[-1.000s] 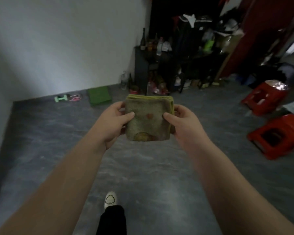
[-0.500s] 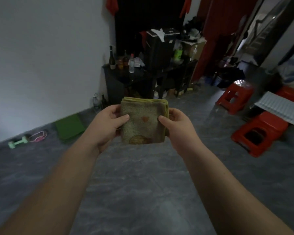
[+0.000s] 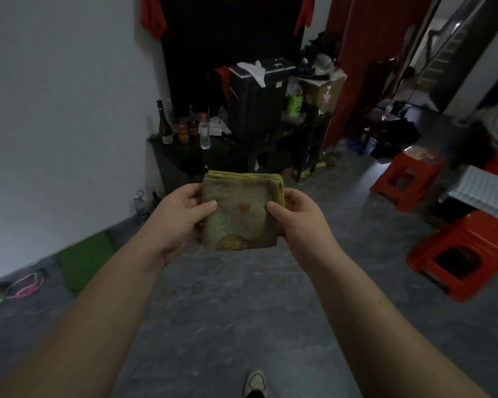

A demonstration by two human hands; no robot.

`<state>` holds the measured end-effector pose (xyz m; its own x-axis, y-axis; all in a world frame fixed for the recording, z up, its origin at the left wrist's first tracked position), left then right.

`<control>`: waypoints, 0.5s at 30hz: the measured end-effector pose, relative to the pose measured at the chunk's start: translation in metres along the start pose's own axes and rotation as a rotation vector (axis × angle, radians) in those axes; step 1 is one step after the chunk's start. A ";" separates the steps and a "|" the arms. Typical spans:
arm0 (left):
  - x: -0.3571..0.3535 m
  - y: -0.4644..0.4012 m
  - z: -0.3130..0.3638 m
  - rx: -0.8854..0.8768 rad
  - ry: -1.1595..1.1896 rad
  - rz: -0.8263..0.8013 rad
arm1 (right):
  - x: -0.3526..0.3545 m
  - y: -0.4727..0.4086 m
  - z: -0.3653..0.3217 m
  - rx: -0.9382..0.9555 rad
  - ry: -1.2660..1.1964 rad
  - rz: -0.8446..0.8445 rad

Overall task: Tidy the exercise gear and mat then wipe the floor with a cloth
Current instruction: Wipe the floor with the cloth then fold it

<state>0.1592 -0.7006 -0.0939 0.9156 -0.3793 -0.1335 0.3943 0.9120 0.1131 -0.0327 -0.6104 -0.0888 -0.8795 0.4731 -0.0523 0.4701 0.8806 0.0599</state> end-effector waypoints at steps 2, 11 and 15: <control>-0.007 -0.041 0.004 0.004 -0.001 0.013 | 0.002 -0.046 -0.006 0.006 0.011 -0.023; 0.015 -0.198 0.007 0.059 -0.013 0.075 | -0.033 -0.222 0.004 -0.050 0.065 -0.112; 0.041 -0.278 0.002 0.077 0.007 0.104 | -0.067 -0.308 0.013 -0.065 0.095 -0.137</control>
<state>0.0875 -0.9699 -0.1289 0.9513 -0.2824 -0.1239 0.3028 0.9314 0.2020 -0.1176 -0.9124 -0.1172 -0.9396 0.3410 0.0300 0.3421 0.9316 0.1233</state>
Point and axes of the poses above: each hand's wrist, its own y-axis away from the middle knuckle, its own x-axis out of the back of the hand, z = x × y, the point moved 7 cm from there along -y, towards the middle knuckle, and after that the axes turned 4 degrees about z, right-handed, at the moved point
